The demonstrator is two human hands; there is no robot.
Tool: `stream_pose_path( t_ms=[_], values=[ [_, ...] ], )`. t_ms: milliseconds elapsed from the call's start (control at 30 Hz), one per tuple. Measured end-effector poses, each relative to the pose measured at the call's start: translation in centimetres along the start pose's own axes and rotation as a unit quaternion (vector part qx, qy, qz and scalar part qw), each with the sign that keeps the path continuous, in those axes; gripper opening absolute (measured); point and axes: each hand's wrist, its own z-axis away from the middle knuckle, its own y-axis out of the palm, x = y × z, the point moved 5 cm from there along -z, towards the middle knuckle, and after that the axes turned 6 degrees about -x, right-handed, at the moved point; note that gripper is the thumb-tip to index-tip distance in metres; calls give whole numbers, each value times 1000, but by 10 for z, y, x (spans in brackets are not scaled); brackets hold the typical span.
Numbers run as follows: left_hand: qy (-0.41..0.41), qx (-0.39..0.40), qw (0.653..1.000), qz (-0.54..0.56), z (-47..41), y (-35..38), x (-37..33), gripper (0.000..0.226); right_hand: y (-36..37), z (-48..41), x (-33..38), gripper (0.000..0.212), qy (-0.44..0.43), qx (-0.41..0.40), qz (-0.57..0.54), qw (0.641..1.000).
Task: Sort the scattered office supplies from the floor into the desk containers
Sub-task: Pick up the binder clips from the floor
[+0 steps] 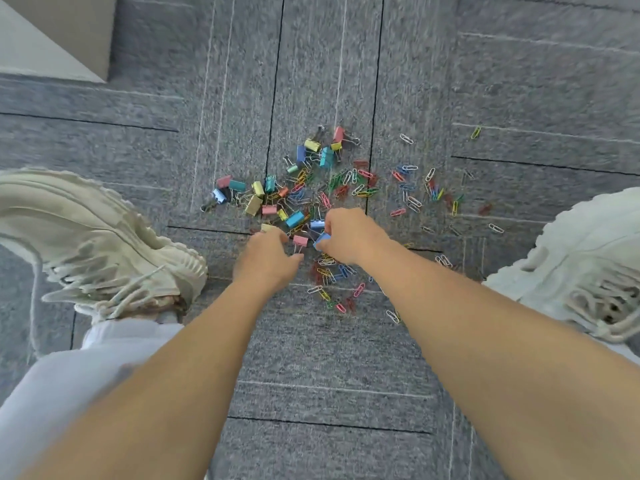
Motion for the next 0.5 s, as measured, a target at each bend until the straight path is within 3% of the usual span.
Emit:
stream_pose_path(
  t_ms=[233, 400, 500],
  values=[
    [-64, -76, 993, 63, -30, 22, -16, 33, 20, -27, -14, 29, 19, -79, 11, 997],
    [-42, -70, 996, 42, -17, 21, -14, 32, 23, -13, -15, 27, 14, -71, 25, 997],
    [-55, -55, 996, 41, -10, 21, -10, 21, 29, -6, -15, 13, 18, -33, 6, 999]
  ],
)
